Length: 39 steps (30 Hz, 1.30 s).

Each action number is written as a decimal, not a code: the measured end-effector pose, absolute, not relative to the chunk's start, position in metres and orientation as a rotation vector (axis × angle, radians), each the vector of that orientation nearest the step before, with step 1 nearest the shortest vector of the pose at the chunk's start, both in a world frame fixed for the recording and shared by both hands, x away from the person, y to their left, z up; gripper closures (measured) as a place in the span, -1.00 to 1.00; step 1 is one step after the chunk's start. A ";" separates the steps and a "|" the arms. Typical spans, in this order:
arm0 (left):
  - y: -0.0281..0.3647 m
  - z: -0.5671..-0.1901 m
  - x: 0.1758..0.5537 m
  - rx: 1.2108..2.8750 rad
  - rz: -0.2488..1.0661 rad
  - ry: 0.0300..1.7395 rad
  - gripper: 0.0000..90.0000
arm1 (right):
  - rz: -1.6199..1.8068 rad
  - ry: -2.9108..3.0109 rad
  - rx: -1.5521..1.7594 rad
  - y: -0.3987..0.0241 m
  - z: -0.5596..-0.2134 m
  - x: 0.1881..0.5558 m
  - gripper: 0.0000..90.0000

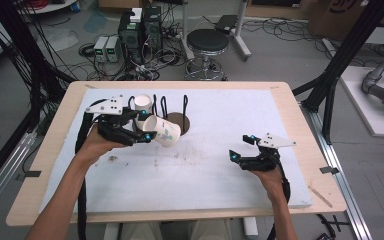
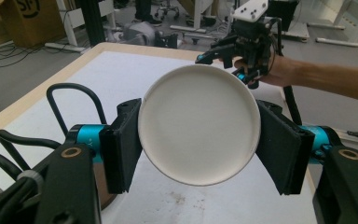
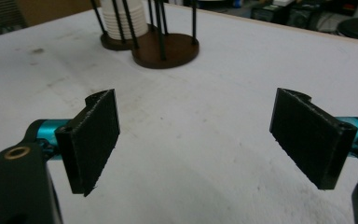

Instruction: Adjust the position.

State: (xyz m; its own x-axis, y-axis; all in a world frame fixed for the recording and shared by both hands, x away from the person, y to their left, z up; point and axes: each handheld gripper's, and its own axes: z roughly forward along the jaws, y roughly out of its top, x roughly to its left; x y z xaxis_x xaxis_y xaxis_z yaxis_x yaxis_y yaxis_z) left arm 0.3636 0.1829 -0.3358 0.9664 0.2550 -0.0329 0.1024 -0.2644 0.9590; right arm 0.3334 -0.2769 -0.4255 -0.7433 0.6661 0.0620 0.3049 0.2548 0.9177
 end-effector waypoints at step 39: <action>0.149 -0.354 0.355 1.776 0.097 0.191 -0.20 | 1.799 2.613 0.285 -0.183 -0.363 0.377 -0.64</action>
State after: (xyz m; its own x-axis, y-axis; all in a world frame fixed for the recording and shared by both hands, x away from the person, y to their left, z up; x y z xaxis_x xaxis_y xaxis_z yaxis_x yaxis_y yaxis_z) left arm 0.3547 0.1487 -0.3542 0.9826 0.1818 -0.0384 0.0757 -0.2030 0.9763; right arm 0.3771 -0.1833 -0.3628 -0.9830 0.1221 0.1369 0.1715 0.3465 0.9222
